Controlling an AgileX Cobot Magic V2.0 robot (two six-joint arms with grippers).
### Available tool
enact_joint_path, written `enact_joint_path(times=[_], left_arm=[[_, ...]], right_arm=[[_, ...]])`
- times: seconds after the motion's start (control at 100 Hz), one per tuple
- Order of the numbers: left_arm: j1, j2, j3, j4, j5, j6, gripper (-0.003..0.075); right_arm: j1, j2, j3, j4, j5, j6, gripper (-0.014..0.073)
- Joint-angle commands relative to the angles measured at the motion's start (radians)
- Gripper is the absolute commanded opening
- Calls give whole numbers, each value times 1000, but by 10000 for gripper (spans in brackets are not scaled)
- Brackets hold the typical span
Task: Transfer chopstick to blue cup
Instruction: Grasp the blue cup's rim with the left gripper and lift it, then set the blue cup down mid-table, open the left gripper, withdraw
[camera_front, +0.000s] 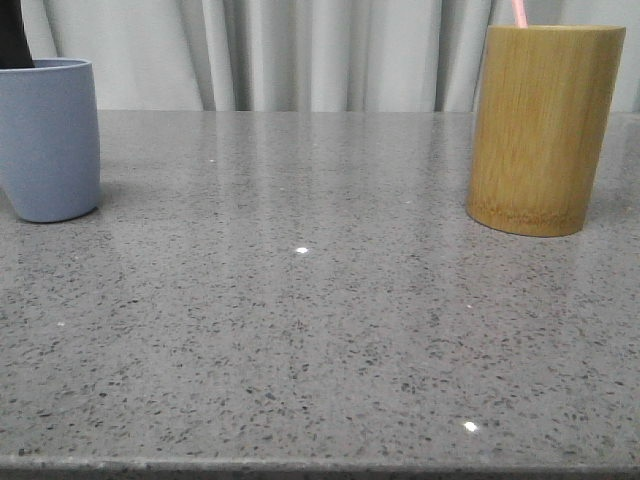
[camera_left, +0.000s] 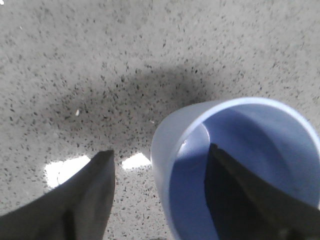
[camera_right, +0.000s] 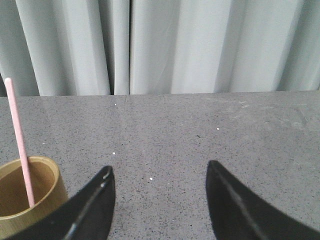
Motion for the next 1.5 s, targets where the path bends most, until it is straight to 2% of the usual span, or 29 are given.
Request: enact_joint_path(times=[0.0,0.12,0.32,0.6,0.93,1.14,1.49], left_arm=[[-8,-29,-33,-18,-4,-12,356],[-8,-29,-33,-18,-4,-12,242],[-8,-29,-33,-18,-4,-12,-20],[-38,-24,-43,-45,-4,-12,-19],[-264,108,-246,-45,5,-38,-19],[-369,213,-385,-45,43,-38,-19],[-402,249,-424,-75,56,-38,-18]], right_arm=[[-5,11,-29,-4,-94,-8,421],[-5,11,-29,-4,-94,-8,421],[-5,11,-29,-6,-94,-8,421],[-5,11,-29,-7,-93,-8,421],[-5,11,-29,-7,-91,-8,421],[-5,11,-29,-7,-80,-8,421],[-5,11,-29,-8,-81,-8,421]])
